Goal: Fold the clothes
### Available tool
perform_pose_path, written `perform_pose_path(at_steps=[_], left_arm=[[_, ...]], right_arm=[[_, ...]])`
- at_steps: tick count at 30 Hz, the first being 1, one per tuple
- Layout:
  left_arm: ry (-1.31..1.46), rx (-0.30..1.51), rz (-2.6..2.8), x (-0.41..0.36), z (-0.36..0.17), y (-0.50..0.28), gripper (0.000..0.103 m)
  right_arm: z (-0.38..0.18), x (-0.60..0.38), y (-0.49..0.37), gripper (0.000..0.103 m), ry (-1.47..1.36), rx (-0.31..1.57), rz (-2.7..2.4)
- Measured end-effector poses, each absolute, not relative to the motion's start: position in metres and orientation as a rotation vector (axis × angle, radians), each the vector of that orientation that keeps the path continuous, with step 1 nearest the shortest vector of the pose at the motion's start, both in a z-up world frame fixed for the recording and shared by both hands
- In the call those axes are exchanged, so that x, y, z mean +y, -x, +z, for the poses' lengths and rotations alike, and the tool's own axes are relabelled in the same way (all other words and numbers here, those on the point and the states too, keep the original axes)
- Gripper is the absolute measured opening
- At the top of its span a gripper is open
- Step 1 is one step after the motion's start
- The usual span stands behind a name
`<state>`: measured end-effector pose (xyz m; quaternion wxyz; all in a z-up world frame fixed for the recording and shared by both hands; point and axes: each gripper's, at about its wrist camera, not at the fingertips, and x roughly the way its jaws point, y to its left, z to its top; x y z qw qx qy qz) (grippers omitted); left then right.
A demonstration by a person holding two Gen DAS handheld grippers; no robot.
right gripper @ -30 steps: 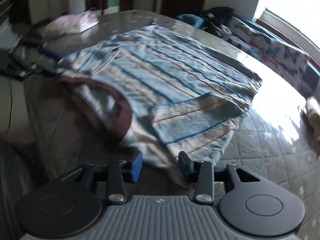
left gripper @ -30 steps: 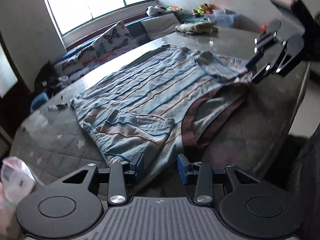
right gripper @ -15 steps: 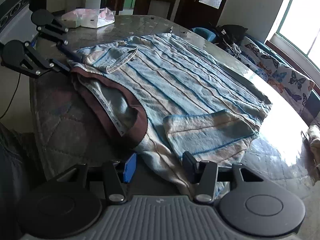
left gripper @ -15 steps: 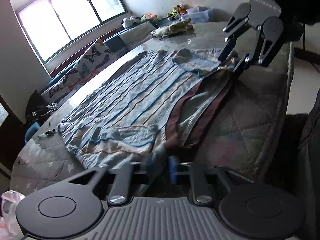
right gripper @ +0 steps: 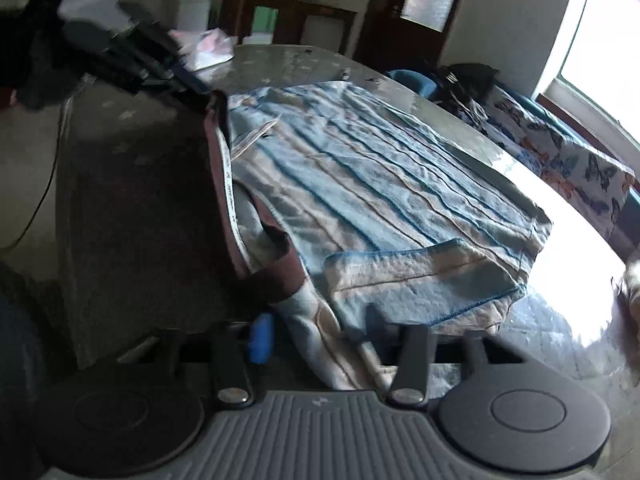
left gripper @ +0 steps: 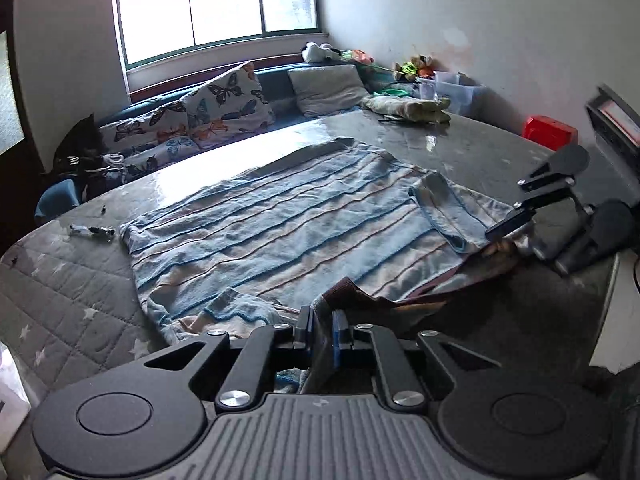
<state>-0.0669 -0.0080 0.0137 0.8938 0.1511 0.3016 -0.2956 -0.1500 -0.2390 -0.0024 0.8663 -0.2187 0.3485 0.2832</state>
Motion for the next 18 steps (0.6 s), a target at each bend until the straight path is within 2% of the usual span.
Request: perform_pose_path(at_steps=[1, 4, 6, 8, 11, 18], left_arm=[[-0.329, 0.624, -0.616, -0.008, 0.012, 0.07, 0.013], [-0.386, 0.612, -0.613, -0.007, 0.006, 0.084, 0.015], [-0.407, 0.605, -0.597, -0.005, 0.003, 0.095, 0.02], [-0.427, 0.595, -0.573, -0.003, -0.001, 0.105, 0.031], [-0.468, 0.579, -0.54, -0.001, -0.007, 0.117, 0.039], [-0.576, 0.545, -0.514, -0.005, -0.023, 0.131, 0.045]], right_arm=[[-0.002, -0.241, 0.146, 0.019, 0.434, 0.737, 0.586], [0.004, -0.248, 0.136, 0.009, 0.351, 0.757, 0.577], [0.007, -0.251, 0.131, 0.008, 0.311, 0.769, 0.575], [0.012, -0.252, 0.126, 0.007, 0.281, 0.772, 0.577], [0.017, -0.253, 0.121, 0.006, 0.248, 0.783, 0.574], [0.026, -0.25, 0.118, 0.006, 0.229, 0.773, 0.556]])
